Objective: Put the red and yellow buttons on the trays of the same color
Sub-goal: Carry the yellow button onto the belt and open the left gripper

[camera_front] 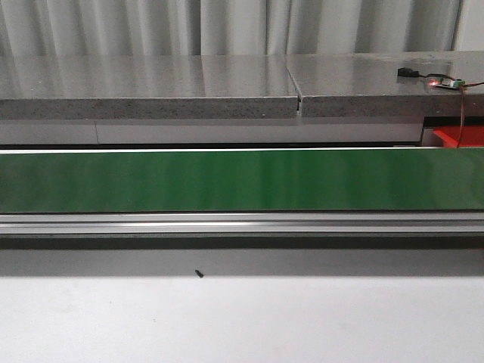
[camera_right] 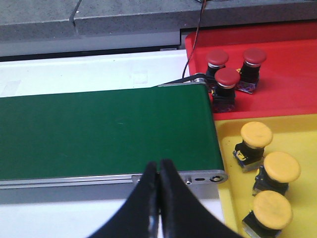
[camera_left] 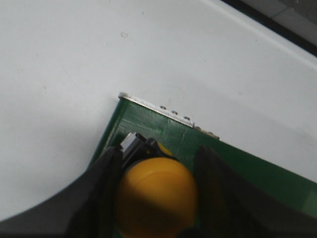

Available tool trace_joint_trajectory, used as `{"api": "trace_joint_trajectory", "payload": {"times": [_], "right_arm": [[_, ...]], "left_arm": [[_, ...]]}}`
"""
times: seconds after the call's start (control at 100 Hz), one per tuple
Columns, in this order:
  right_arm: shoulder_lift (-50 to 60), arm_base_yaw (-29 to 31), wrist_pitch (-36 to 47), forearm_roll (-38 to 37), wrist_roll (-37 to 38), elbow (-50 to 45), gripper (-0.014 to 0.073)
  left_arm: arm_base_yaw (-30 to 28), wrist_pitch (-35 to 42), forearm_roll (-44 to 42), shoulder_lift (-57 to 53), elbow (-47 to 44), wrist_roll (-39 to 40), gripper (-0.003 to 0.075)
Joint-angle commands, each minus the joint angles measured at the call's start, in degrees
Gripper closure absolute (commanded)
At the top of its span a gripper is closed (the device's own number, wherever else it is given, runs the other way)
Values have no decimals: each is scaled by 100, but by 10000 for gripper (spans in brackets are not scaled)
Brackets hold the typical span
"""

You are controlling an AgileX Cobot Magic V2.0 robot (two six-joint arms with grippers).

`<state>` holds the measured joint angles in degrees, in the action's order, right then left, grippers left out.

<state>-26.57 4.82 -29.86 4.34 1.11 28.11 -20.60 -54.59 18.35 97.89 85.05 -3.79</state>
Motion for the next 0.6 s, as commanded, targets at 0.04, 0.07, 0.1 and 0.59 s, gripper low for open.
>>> {"api": "trace_joint_trajectory", "payload": {"times": [0.04,0.07,0.1,0.59], "right_arm": [[-18,-6,417,25,-41,145,661],[-18,-6,417,25,-41,145,661],[-18,-6,417,25,-41,145,661],[-18,-6,417,25,-41,145,661]], "left_arm": [[238,306,153,-364,-280,-30,563],[286,342,153,-364,-367,-30,563],[328,419,153,-364,-453,-30,563],[438,381,222,-322,-747,-30,342]]}}
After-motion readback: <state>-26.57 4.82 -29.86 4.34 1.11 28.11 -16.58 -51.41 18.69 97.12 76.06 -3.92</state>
